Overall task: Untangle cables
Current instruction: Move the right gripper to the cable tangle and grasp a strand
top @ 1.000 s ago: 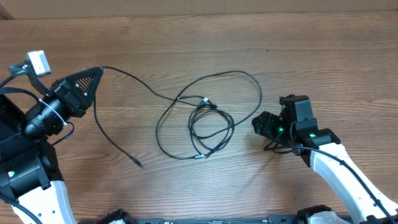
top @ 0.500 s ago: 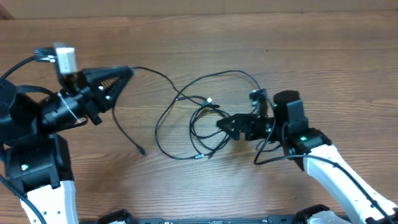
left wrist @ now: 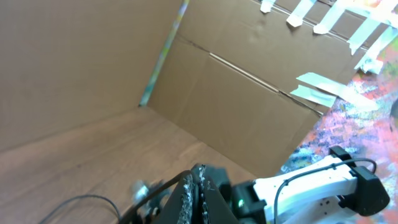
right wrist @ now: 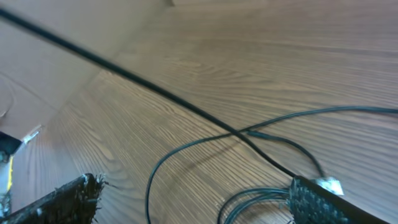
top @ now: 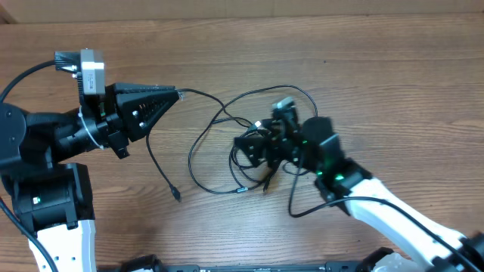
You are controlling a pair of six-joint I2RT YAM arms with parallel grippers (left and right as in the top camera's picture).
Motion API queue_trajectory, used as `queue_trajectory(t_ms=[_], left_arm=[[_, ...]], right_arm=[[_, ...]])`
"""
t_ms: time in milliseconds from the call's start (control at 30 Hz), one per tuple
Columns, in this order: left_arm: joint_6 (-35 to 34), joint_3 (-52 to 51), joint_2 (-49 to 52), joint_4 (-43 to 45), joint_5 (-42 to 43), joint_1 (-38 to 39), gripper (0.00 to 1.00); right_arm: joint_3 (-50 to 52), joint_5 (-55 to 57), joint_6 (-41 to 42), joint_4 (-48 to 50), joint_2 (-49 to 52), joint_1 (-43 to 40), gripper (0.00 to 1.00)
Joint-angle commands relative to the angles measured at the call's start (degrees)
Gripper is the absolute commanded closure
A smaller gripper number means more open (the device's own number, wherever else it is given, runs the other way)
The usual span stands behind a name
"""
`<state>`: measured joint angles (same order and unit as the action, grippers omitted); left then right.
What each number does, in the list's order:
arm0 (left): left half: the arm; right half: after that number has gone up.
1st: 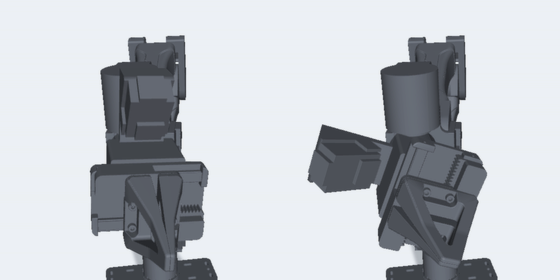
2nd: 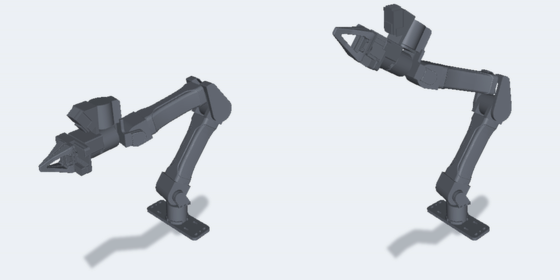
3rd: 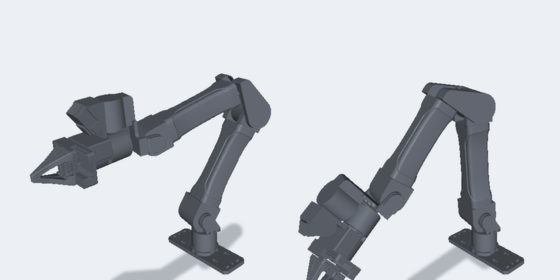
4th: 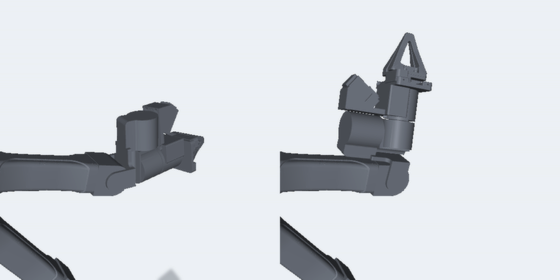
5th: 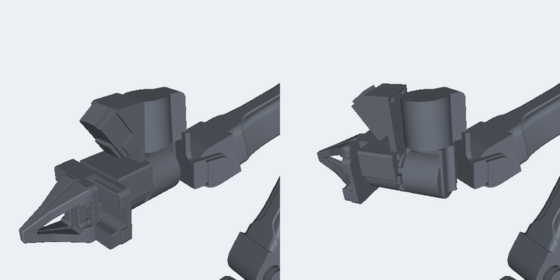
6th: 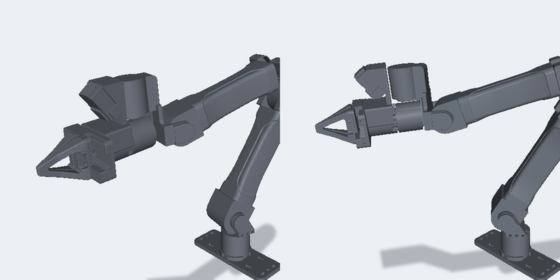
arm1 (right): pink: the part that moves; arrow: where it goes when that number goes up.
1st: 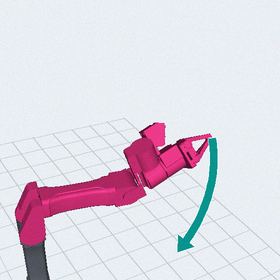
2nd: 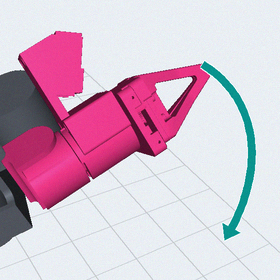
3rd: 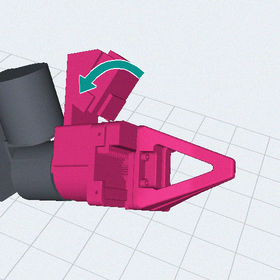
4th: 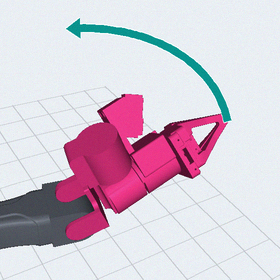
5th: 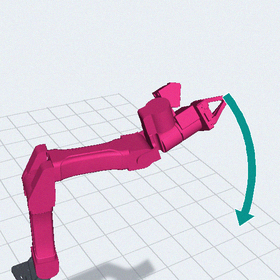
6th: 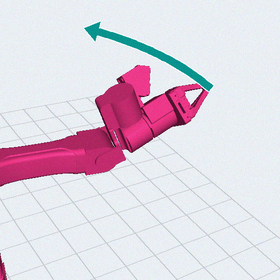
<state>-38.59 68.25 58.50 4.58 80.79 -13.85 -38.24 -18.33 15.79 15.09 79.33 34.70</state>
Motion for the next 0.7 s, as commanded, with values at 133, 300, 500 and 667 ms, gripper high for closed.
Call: queue_trajectory(t_ms=[133, 300, 500, 667], left_arm=[[-10.19, 1.2, -0.92, 12.0, 3.34, 0.39, 0.96], [-13.33, 1.2, -0.92, 16.28, 3.82, 0.39, 0.96], [-13.29, 1.2, -0.92, 17.22, 3.85, 0.39, 0.96], [-13.31, 1.2, -0.92, 18.6, 3.96, 0.39, 0.96]], right_arm=[[-0.09, 13.81, -1.05, 10.54, 8.61, 3.17, 0.1], [-0.11, 14.03, -1.05, 17.03, 11.3, 3.06, 0.14], [-0.11, 14.03, -1.05, 17.4, 12.46, 3.06, 0.22], [-0.11, 12.98, -0.81, 17.88, 12.79, 3.06, 0.29]])
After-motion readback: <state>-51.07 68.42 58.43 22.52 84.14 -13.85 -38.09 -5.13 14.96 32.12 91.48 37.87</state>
